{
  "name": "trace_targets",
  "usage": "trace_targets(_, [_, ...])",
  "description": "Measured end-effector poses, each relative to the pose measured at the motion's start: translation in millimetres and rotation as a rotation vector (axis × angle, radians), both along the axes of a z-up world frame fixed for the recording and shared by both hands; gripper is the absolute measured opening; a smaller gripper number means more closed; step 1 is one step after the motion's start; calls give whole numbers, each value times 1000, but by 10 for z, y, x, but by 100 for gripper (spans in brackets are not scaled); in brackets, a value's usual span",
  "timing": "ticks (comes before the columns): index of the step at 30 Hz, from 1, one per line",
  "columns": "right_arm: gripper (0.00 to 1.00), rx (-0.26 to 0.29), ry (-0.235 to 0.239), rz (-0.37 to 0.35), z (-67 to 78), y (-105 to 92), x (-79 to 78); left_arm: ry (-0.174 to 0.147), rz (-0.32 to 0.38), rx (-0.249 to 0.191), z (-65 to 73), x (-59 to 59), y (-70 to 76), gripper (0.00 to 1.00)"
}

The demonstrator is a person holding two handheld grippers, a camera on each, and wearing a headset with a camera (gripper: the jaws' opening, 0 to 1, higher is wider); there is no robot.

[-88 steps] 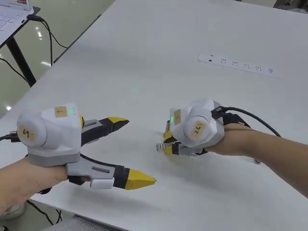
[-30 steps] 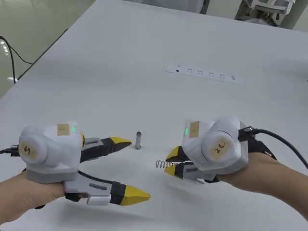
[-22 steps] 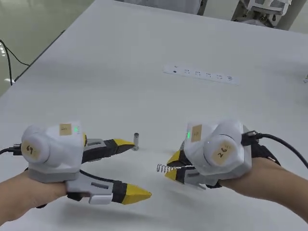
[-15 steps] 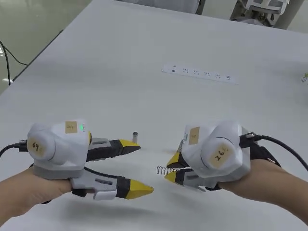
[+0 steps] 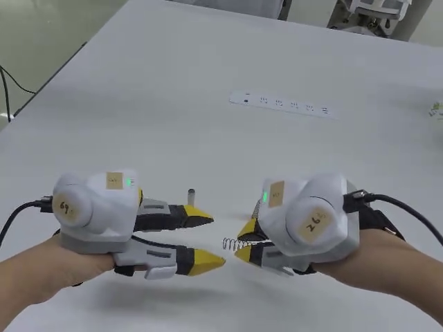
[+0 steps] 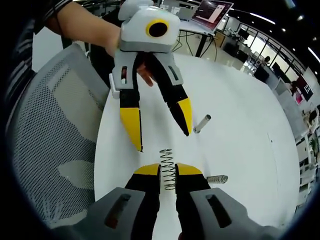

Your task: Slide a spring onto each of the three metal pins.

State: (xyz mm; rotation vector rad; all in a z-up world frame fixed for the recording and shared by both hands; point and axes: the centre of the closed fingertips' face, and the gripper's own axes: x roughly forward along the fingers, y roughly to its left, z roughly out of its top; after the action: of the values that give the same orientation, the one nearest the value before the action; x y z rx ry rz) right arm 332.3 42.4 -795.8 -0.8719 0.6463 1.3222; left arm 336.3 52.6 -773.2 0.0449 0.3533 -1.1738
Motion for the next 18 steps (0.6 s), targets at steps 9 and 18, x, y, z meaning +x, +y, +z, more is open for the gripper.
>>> trace_targets(9, [8, 1, 5, -3, -2, -1, -14, -6, -32, 8, -42, 5, -105, 24])
trace_targets(18, [8, 12, 4, -4, 34, 3, -8, -9, -52, 15, -64, 21, -127, 18])
